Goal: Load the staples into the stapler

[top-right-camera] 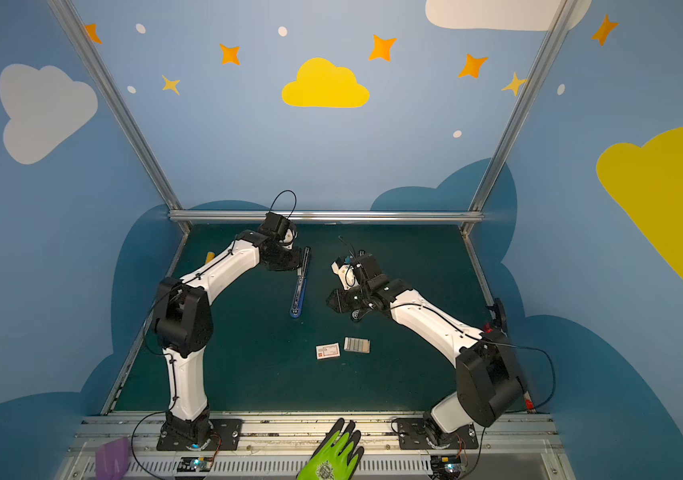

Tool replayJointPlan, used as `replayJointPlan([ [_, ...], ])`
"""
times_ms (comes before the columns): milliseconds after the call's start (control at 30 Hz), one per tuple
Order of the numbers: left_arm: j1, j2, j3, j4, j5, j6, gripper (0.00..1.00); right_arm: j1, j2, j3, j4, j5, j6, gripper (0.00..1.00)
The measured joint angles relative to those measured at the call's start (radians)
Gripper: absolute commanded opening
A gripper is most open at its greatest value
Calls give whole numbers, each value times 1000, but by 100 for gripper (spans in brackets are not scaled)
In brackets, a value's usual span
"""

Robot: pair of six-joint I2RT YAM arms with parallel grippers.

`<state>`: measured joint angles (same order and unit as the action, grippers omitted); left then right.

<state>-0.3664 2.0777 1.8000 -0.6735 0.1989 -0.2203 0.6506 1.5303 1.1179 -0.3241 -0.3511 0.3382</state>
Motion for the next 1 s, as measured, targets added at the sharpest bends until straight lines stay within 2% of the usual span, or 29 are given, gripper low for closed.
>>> replayJointPlan([
  [167,0,93,113,-45,-37,42,11,9,59,32,34,3,4,31],
  [300,0,128,144,-64,-54,51,11,13,85,46,40,3,6,30],
  [1000,-1,181,149,-78,-51,47,11,14,91,47,43,16,6,29],
])
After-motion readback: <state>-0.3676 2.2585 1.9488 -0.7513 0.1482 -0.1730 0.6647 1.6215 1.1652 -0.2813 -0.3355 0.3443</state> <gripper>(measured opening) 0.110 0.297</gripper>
